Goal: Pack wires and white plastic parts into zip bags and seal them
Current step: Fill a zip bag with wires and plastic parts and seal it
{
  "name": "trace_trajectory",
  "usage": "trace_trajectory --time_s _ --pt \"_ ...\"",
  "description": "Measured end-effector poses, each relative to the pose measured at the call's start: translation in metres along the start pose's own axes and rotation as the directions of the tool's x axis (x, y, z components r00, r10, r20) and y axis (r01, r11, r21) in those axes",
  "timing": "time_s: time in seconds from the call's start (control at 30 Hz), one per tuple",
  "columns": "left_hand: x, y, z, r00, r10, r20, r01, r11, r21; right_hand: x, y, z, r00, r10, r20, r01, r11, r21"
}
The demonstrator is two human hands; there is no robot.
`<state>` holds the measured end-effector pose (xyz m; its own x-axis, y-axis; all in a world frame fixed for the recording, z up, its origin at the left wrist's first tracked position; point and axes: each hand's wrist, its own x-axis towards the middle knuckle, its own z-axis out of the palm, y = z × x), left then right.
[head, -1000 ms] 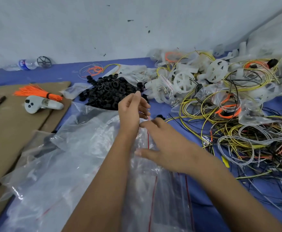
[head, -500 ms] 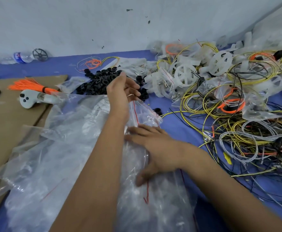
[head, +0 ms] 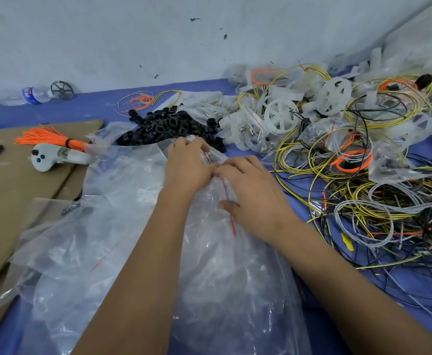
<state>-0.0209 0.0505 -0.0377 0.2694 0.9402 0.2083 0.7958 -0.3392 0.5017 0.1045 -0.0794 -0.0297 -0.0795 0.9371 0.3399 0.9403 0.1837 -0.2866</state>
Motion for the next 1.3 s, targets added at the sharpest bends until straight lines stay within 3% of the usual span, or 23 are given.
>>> trace_trajectory --time_s 0.17,0.33,0.4,0.47,0.53,0.57,0.73,0.83,0.9,1.03,1.1,1.17,1.23,1.3 --pt "-0.009 0.004 0.004 1.000 0.008 -0.017 -0.009 0.999 -0.049 -0.014 -0.007 0.000 0.978 0.005 0.209 -0.025 0.995 0.096" --pt "-0.010 0.002 0.010 0.998 0.050 -0.039 -0.055 0.989 -0.135 -0.026 -0.006 0.019 0.944 -0.046 0.325 0.044 0.999 0.015" --pt "-0.009 0.000 0.011 0.998 0.026 -0.057 -0.037 0.975 -0.221 -0.022 -0.003 0.018 0.966 -0.011 0.259 -0.037 0.983 0.181" --pt "-0.008 -0.001 0.014 0.995 -0.051 -0.086 0.020 0.943 -0.331 -0.009 0.003 0.016 0.991 0.129 0.033 -0.132 0.919 0.370" --pt "-0.010 0.001 0.020 0.978 -0.167 -0.125 0.089 0.875 -0.475 0.007 0.012 0.015 0.944 0.289 -0.158 -0.211 0.899 0.383" --pt "-0.012 0.004 0.024 0.960 -0.232 -0.155 0.111 0.828 -0.550 0.015 0.015 0.014 0.921 0.349 -0.175 -0.277 0.900 0.338" --pt "-0.018 0.015 0.027 0.864 -0.400 -0.305 0.013 0.624 -0.781 0.045 0.006 0.023 0.883 0.454 0.119 -0.463 0.884 0.061" --pt "-0.018 0.021 0.018 0.852 -0.373 -0.366 -0.057 0.630 -0.774 0.055 0.006 0.023 0.840 0.510 0.187 -0.536 0.832 0.143" --pt "-0.016 0.027 0.008 0.850 -0.336 -0.406 -0.103 0.650 -0.753 0.054 0.005 0.019 0.838 0.514 0.180 -0.545 0.798 0.257" --pt "-0.009 0.049 -0.019 0.845 -0.242 -0.478 -0.212 0.669 -0.712 0.051 0.002 -0.008 0.875 0.484 0.003 -0.438 0.788 0.433" --pt "-0.003 0.061 -0.032 0.836 -0.204 -0.510 -0.266 0.662 -0.701 0.046 0.001 -0.029 0.863 0.505 -0.006 -0.389 0.672 0.630" --pt "0.002 0.071 -0.041 0.827 -0.188 -0.530 -0.273 0.690 -0.670 0.036 0.002 -0.043 0.835 0.539 0.107 -0.380 0.426 0.821" --pt "0.008 0.078 -0.040 0.850 -0.192 -0.490 -0.225 0.709 -0.668 0.020 0.004 -0.051 0.808 0.501 0.309 -0.450 0.188 0.873" --pt "0.008 0.084 -0.028 0.904 -0.186 -0.384 -0.140 0.720 -0.679 0.000 0.008 -0.052 0.789 0.413 0.456 -0.549 0.140 0.824"
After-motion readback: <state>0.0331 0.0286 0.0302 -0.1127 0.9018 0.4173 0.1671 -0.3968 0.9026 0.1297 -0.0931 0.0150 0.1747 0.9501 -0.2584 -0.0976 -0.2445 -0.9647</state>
